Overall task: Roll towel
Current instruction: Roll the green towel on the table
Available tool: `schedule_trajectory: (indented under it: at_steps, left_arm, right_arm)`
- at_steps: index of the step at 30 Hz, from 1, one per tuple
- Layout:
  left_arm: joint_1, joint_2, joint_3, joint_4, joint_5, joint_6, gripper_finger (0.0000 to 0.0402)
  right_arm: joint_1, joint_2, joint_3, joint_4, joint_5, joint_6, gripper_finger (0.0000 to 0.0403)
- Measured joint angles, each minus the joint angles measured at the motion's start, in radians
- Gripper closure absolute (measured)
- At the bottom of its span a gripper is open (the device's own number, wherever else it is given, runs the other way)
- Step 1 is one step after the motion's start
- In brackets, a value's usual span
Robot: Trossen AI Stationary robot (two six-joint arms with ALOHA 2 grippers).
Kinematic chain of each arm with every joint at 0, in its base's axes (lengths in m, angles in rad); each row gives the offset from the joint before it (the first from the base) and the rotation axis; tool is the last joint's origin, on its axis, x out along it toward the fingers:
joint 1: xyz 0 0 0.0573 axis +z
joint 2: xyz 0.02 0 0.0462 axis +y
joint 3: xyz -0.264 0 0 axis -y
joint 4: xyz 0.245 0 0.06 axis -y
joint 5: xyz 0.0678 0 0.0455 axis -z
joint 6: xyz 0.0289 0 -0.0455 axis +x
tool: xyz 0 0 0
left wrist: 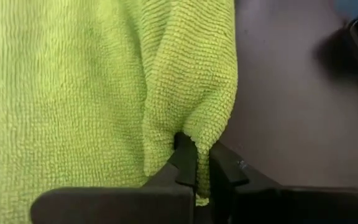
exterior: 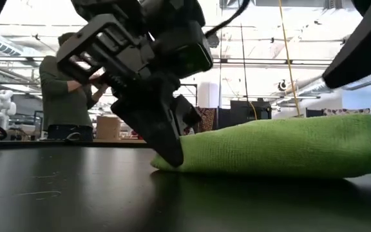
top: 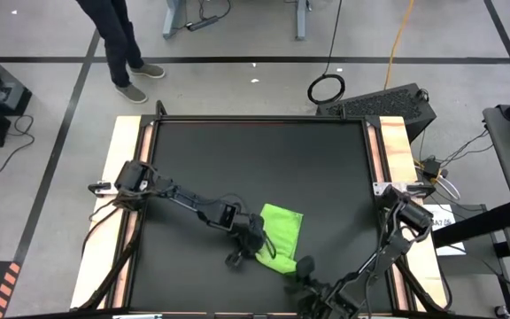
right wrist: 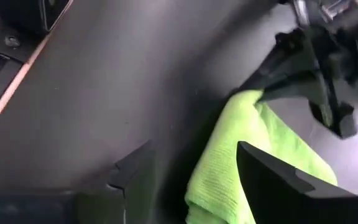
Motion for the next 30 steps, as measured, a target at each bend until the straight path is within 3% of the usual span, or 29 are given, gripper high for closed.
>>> schedule_trajectory:
  at_steps: [7,17,21,27,30]
  left_arm:
    - [0.031,0.002,-0.002,-0.001,0.113,-0.049,0.0389]
    - [0.030,0.004,-0.004,0.037,0.222,-0.057,0.0389]
    - [0.030,0.004,-0.004,0.055,0.224,-0.057,0.0389]
    - [0.017,0.004,-0.004,0.058,0.212,-0.047,0.0366]
    - [-0.006,0.002,-0.003,0.052,0.179,-0.010,0.0337]
  right_arm:
    - [0.002,0.072,0.002,-0.031,0.119,-0.032,0.0197]
    - [-0.040,0.109,0.006,-0.107,0.115,0.050,0.0209]
    - [-0.070,0.110,0.004,-0.107,0.033,0.066,0.0260]
    - [-0.087,0.108,0.002,-0.108,-0.028,0.118,0.0383]
    - [-0.090,0.093,0.001,-0.108,-0.048,0.161,0.0386]
